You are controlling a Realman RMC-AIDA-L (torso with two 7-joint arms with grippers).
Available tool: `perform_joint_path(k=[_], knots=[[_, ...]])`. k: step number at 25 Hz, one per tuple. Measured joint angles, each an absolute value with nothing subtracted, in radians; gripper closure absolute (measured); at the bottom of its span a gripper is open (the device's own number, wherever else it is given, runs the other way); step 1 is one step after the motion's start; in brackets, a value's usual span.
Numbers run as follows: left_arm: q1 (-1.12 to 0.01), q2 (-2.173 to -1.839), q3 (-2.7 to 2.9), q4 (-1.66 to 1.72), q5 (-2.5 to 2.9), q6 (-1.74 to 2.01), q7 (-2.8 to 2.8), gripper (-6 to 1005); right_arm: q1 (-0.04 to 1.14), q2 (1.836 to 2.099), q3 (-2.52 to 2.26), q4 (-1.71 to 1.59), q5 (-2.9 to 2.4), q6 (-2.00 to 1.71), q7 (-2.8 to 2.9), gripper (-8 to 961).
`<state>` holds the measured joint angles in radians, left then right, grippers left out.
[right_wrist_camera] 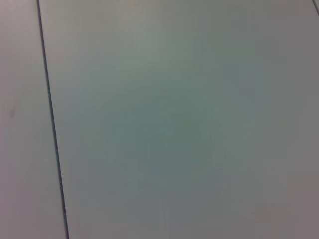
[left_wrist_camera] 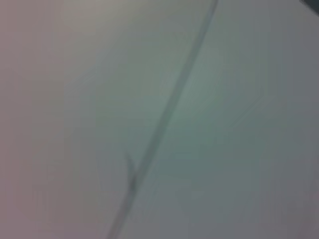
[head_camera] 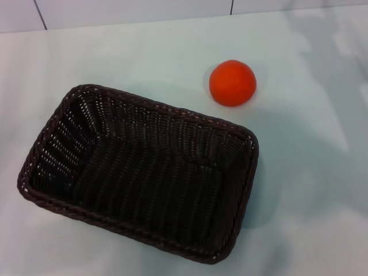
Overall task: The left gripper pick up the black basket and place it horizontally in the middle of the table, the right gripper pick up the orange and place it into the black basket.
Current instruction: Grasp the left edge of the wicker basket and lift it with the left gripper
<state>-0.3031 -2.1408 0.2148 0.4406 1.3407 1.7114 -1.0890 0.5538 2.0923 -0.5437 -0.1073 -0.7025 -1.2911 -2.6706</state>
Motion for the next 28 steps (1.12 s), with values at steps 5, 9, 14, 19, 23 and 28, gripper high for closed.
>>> perform_joint_path(k=[5, 9, 14, 19, 23, 28], knots=[[-0.302, -2.107, 0.334, 0.737, 1.549, 1.7, -1.449, 280, 0.55, 2.092, -0.541, -0.103, -0.703, -1.295, -2.671, 85], [-0.309, -2.107, 0.383, 1.028, 1.753, 1.732, -1.761, 280, 0.547, 2.092, -0.535, -0.101, -0.703, -1.29, -2.671, 85], [-0.332, -2.103, 0.487, 1.303, 1.967, 1.747, -2.07, 281, 0.546, 2.092, -0.518, -0.097, -0.703, -1.283, -2.671, 85], [-0.4, -2.101, 0.593, 1.437, 2.184, 1.775, -2.258, 281, 0.549, 2.092, -0.511, -0.097, -0.702, -1.272, -2.671, 85], [-0.459, -2.101, 0.667, 1.459, 2.317, 1.78, -2.382, 280, 0.551, 2.092, -0.497, -0.091, -0.702, -1.265, -2.671, 85], [-0.531, -2.103, 0.727, 1.46, 2.453, 1.796, -2.456, 280, 0.552, 2.092, -0.483, -0.087, -0.702, -1.263, -2.671, 86]])
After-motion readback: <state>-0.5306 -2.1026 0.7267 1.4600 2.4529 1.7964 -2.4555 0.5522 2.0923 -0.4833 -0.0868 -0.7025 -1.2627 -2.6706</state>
